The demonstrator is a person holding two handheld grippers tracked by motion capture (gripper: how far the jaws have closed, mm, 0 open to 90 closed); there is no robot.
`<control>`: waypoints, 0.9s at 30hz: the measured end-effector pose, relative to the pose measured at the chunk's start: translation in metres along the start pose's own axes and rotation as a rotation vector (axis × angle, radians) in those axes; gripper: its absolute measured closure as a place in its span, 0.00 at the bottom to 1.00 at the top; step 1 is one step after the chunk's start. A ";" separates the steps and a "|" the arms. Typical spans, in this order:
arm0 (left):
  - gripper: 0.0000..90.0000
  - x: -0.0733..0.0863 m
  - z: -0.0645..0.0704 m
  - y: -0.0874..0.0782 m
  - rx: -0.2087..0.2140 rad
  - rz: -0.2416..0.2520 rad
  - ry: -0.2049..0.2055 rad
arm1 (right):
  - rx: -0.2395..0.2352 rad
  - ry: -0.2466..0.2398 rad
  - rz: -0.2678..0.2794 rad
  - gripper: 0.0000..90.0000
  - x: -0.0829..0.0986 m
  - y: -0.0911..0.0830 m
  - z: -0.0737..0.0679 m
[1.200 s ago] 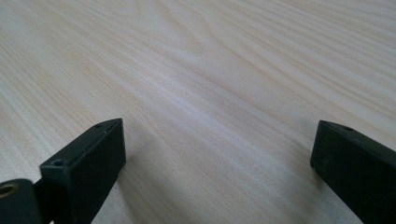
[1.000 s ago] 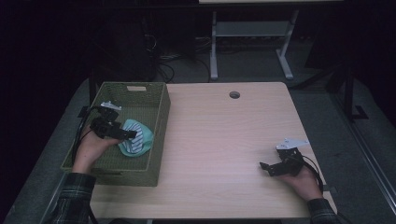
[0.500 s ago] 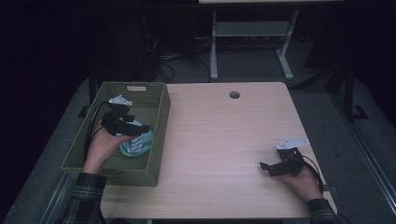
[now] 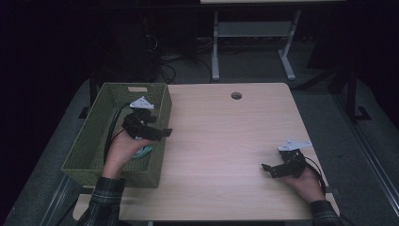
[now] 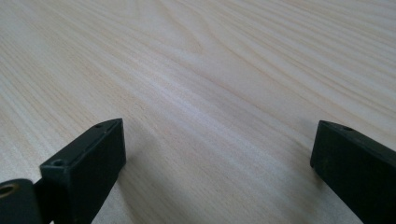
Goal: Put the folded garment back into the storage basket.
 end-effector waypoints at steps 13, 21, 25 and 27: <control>0.19 -0.018 0.040 0.022 0.018 0.041 0.074 | -0.001 0.001 0.000 0.03 0.000 0.000 0.000; 0.19 -0.023 0.062 0.039 0.046 0.052 0.086 | 0.000 0.000 0.000 0.03 0.000 0.000 0.000; 0.19 -0.023 0.073 0.051 0.055 0.040 0.106 | 0.000 0.000 0.000 0.03 0.000 0.000 0.000; 0.19 -0.023 0.078 0.057 0.058 0.030 0.116 | 0.000 -0.001 0.001 0.03 0.000 0.000 0.000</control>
Point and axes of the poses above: each handheld gripper's, and its own axes: y roughly forward along the jaws, x roughly out of its underside, z roughly to its right, the point moved 7 cm from there along y, roughly forward along the jaws, and after that the axes turned 14 degrees about -z, right-handed, at the moved point
